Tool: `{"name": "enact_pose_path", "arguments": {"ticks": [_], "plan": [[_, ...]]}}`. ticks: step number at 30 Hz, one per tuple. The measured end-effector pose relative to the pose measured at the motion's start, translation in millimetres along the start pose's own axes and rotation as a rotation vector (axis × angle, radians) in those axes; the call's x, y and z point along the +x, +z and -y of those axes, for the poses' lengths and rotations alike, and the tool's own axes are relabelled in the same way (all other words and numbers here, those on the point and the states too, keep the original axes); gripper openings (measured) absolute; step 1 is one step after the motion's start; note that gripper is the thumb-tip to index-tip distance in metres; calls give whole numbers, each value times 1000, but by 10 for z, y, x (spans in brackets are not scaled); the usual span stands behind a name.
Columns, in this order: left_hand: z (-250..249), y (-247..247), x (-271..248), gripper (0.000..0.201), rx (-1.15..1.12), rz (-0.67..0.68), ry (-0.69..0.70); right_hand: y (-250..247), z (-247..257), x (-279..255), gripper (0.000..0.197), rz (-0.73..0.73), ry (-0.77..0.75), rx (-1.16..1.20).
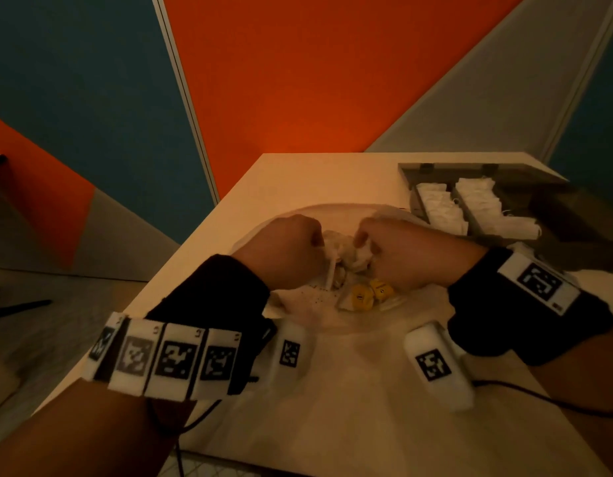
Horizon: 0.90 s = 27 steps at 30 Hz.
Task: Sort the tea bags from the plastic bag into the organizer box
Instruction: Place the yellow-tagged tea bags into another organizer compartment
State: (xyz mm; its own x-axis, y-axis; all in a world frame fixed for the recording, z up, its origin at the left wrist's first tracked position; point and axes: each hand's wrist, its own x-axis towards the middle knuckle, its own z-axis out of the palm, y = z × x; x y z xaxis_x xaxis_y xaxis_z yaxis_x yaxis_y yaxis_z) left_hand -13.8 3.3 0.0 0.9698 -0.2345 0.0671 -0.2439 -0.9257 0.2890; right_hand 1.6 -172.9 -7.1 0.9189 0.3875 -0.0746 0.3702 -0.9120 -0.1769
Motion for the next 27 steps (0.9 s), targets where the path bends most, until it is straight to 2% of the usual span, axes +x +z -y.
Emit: {"name": "enact_pose_path", "arguments": {"ticks": [2,8,9,11,14,17,20,23,27], "plan": [[5,-48,-63,12,-57,-25,-27,-41,12,96,49,-16,-70,2],[62,-52,-285,15,-96,-14,-155,89,53,660,71,224,-87,-118],[69,-42,-321,15,-102,-13,-173,100,68,694,69,249,-82,-151],[75,-31,-385,14,-117,2,-207,111,95,709,52,266,-76,-167],[75,-18,-439,16,-97,50,-240,119,40,687,21,175,-97,-170],[82,-19,-459,18,-78,111,-260,80,-37,591,14,108,-91,-135],[89,-13,-458,19,-30,127,-254,13,-58,447,9,117,-37,28],[61,-12,-457,19,-5,120,-242,-34,-72,364,13,147,45,387],[-15,-12,-464,18,-52,120,-191,-89,-77,321,21,156,98,630]]}}
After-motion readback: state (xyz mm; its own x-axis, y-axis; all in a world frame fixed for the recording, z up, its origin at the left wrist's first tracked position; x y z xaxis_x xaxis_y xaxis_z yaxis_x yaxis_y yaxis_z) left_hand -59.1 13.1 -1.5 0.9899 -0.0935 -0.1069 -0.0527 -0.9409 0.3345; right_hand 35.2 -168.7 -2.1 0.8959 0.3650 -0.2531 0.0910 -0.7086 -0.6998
